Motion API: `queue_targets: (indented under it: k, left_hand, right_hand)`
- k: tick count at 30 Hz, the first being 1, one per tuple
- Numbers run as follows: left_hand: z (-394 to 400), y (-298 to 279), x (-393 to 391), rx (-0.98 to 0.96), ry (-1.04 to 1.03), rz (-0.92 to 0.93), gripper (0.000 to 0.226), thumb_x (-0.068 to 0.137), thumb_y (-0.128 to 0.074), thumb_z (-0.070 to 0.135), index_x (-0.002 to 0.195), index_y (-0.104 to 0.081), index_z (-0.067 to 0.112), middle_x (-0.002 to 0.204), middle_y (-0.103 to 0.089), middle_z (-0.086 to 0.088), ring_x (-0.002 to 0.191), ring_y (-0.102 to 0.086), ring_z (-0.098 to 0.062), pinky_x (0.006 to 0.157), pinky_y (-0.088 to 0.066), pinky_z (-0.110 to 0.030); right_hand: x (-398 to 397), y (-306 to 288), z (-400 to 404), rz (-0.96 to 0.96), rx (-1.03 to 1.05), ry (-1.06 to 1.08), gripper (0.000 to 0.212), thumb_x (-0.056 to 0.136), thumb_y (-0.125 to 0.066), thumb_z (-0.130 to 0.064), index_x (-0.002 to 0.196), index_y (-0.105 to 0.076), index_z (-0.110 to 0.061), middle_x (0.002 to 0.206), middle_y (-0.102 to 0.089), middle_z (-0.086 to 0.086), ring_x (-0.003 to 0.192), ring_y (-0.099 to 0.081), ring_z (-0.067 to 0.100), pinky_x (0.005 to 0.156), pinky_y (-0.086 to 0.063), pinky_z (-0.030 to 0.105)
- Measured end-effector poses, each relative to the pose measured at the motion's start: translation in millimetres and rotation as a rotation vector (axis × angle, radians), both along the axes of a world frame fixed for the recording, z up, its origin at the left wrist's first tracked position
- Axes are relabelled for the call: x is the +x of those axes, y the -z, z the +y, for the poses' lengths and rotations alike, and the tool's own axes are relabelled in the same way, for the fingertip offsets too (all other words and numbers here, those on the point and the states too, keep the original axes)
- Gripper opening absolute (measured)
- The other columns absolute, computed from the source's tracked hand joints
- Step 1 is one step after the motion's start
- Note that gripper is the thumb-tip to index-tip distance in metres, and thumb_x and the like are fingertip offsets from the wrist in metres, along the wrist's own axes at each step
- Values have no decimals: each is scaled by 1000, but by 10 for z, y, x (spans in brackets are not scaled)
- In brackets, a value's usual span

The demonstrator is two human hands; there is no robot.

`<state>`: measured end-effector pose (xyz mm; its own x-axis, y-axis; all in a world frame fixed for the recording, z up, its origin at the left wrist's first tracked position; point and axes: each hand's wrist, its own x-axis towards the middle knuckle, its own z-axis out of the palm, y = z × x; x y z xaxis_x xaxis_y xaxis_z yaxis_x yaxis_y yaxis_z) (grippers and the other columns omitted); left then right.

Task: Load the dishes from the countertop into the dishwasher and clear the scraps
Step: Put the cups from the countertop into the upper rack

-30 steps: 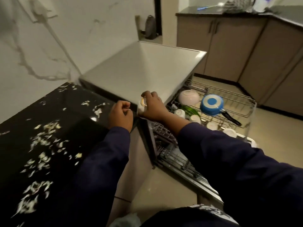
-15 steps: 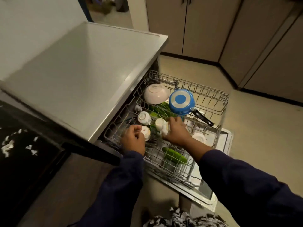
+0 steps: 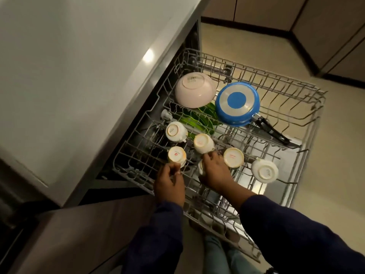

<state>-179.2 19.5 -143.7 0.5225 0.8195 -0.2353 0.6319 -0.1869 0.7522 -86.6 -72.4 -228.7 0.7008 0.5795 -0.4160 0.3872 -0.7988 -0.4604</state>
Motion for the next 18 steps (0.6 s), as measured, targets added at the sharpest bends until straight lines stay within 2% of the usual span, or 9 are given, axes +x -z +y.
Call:
queue_targets:
  k: [4, 10, 12, 15, 18]
  left_hand:
    - [48, 53, -34, -20, 0, 17, 16, 81, -55, -3, 89, -64, 8, 98, -65, -11, 92, -59, -27, 77, -44, -30]
    - [122, 58, -17, -20, 13, 17, 25, 81, -54, -3, 83, -57, 22, 97, -65, -9, 92, -60, -25, 80, -48, -36]
    - [121, 76, -4, -11, 22, 21, 22, 81, -54, -3, 85, -59, 18, 98, -65, -9, 92, -60, -25, 81, -49, -37]
    - [82, 97, 30, -27, 29, 27, 17, 82, -54, -2, 90, -62, 10, 100, -64, -10, 93, -59, -25, 79, -45, -31]
    - [43, 92, 39, -26, 40, 36, 17, 82, -54, -2, 93, -63, 8, 101, -65, -10, 94, -59, -24, 79, -43, -28]
  right_hand:
    - [-36, 102, -14, -14, -71, -42, 77, 74, -73, -32, 136, -31, -16, 140, -29, 12, 121, -36, 32, 92, -46, 41]
    - [-53, 132, 31, 4, -106, 9, 76, 76, -73, -34, 136, -30, -17, 139, -28, 10, 122, -36, 30, 91, -48, 40]
    - [-77, 146, 37, -9, -117, -3, 76, 77, -72, -34, 137, -28, -17, 140, -28, 12, 122, -36, 31, 91, -49, 41]
    - [-81, 138, 37, 11, -120, 10, 74, 79, -70, -33, 137, -27, -17, 140, -27, 12, 122, -36, 32, 90, -49, 43]
    - [-45, 112, 40, -9, -136, -17, 74, 79, -67, -41, 137, -28, -18, 139, -30, 11, 122, -38, 31, 88, -47, 42]
